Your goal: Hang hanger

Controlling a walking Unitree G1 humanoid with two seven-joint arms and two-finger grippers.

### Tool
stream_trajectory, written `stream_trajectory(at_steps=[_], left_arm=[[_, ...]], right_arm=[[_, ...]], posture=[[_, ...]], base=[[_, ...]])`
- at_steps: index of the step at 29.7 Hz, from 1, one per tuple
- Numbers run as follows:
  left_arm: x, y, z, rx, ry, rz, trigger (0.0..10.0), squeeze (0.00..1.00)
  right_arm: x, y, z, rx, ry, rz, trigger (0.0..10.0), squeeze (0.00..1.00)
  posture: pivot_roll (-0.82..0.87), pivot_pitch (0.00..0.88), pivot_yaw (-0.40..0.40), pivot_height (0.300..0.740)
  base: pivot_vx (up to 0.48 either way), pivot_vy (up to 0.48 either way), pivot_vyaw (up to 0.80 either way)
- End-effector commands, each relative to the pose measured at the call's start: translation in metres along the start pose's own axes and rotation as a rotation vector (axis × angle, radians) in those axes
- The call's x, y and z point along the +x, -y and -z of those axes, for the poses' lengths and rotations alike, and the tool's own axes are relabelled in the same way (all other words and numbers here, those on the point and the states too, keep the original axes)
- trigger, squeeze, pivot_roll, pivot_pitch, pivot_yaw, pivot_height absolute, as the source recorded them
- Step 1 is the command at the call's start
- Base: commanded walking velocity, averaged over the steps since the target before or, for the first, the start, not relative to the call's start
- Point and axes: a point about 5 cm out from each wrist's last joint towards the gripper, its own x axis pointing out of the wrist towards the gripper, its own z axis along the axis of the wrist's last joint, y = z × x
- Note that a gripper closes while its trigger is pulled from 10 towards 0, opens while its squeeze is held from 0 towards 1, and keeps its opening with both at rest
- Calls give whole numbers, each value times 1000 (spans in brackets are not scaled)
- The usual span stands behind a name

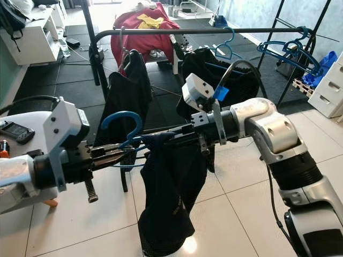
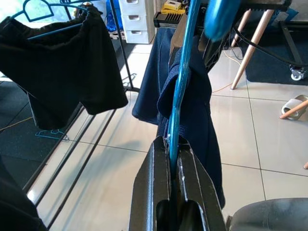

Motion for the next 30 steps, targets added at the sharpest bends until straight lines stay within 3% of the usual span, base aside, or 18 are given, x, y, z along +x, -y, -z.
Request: stream_trajectory(at_steps=[1, 2, 3, 4, 5, 6, 19, 23, 25, 26, 27, 28, 29, 30], left_arm=[[6, 4, 6, -23, -13, 21, 0, 0], [6, 4, 6, -21, -13, 19, 0, 0], [6, 4, 6, -21, -13, 19, 0, 0], [6, 4, 6, -19, -12, 15, 0, 0], [6, 3, 6, -16, -12, 10, 0, 0], [6, 2, 7, -15, -11, 4, 0, 0], [3, -5, 10, -8, -30, -43, 0, 0], [-9, -19, 12, -3, -53, -130, 0, 0], [-9, -19, 12, -3, -53, -130, 0, 0], [-15, -29, 11, -4, -48, -202, 0, 0], [-15, -29, 11, -4, -48, -202, 0, 0], [-24, -45, 4, -24, 14, -322, 0, 0], [-24, -45, 4, -24, 14, -322, 0, 0], [-33, -59, -5, -55, 90, -428, 0, 0]], right_arm=[[4, -4, -18, -103, 58, -55, 1059, 0], [4, -4, -18, -109, 61, -50, 3098, 0], [4, -4, -18, -109, 61, -50, 3098, 0], [4, -3, -19, -109, 65, -45, 4902, 0], [3, -2, -20, -105, 73, -38, 10000, 196], [3, -1, -21, -101, 80, -30, 10000, 965], [-6, 3, -27, -116, 129, 25, 10000, 1000], [-36, 14, -39, -139, 181, 178, 10000, 1000], [-36, 14, -39, -139, 181, 178, 10000, 1000], [-52, 18, -41, -138, 200, 259, 10000, 1000], [-52, 18, -41, -138, 200, 259, 10000, 1000], [-72, 19, -38, -118, 211, 358, 10000, 1000], [-72, 19, -38, -118, 211, 358, 10000, 1000], [-86, 17, -32, -84, 221, 431, 10000, 867]], posture=[[-57, 46, -42, 740], [-57, 46, -42, 740], [-57, 46, -42, 740], [-58, 46, -42, 740], [-58, 48, -42, 740], [-58, 47, -42, 740], [-60, 49, -40, 740], [-56, 52, -48, 740], [-56, 52, -48, 740], [-57, 52, -51, 740], [-57, 52, -51, 740], [-60, 54, -54, 740], [-60, 54, -54, 740], [-66, 55, -59, 740]], base=[[0, 0, 0], [0, 0, 0], [0, 0, 0], [0, 0, 0], [0, 0, 0], [0, 0, 0], [0, 0, 0], [0, 0, 0], [0, 0, 0], [0, 0, 0], [0, 0, 0], [0, 0, 0], [0, 0, 0], [0, 0, 0]])
